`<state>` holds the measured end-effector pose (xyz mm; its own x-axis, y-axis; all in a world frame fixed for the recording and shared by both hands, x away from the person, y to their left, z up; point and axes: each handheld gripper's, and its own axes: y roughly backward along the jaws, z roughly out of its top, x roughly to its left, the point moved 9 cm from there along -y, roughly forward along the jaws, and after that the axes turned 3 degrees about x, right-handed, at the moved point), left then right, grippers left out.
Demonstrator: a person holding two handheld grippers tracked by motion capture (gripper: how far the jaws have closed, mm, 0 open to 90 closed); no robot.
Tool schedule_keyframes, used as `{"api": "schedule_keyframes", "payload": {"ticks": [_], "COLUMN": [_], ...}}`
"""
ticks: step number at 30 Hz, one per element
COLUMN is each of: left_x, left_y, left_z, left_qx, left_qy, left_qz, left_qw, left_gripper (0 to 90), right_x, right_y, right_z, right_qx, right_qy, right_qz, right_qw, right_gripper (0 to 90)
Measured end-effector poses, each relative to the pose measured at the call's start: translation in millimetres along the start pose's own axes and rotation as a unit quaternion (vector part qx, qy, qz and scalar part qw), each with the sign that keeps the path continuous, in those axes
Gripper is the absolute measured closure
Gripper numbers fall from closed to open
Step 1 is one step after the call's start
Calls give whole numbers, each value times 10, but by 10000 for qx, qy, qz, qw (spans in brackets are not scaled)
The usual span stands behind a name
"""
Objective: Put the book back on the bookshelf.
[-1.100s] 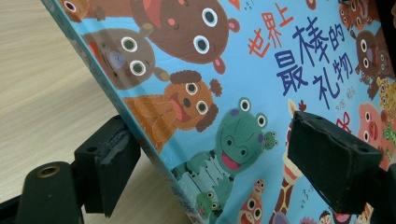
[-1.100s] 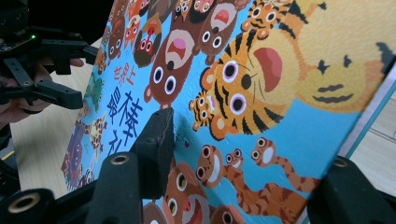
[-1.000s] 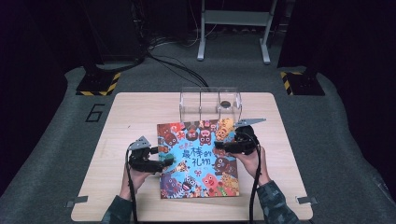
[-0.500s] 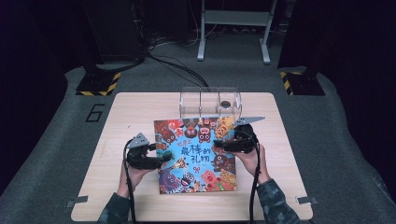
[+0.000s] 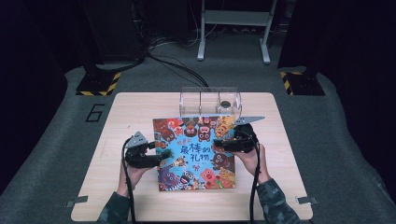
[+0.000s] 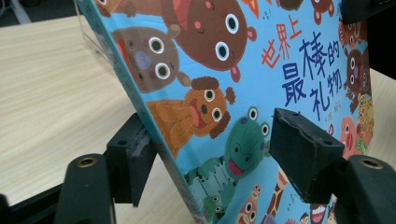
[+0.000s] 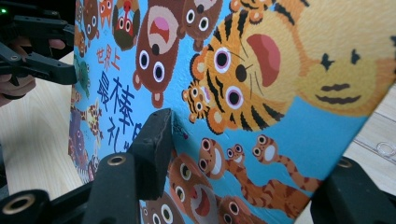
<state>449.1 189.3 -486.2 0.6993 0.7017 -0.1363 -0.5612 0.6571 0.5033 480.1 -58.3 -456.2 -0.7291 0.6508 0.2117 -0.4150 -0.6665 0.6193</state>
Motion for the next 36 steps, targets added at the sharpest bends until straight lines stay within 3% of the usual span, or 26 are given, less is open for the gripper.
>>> {"api": "schedule_keyframes", "payload": {"ticks": [6,9,15,26,31,36], "left_x": [17,23,28,36,33,19], "left_y": [-2,28,46,62,99,126], "left_z": [21,38,47,76,106,139], "left_qx": [-82,-141,-110,-189,-240,-283], "left_qy": [-4,-63,-227,-278,-368,-420], "left_qz": [120,140,278,294,320,321], "left_qw": [9999,9998,9993,9990,9985,9982], "left_gripper": [363,384,421,445,465,477], "right_x": [4,18,18,13,12,12], "right_y": [2,13,22,31,49,69], "right_z": [23,42,45,58,80,94], "right_qx": [5,-101,-89,-4,12,12], "right_qy": [28,148,91,67,169,96], "right_qz": [-64,-96,-115,-140,-213,-154], "right_qw": [10000,9998,9999,9999,9996,9998], "right_gripper": [448,449,448,445,443,443]}}
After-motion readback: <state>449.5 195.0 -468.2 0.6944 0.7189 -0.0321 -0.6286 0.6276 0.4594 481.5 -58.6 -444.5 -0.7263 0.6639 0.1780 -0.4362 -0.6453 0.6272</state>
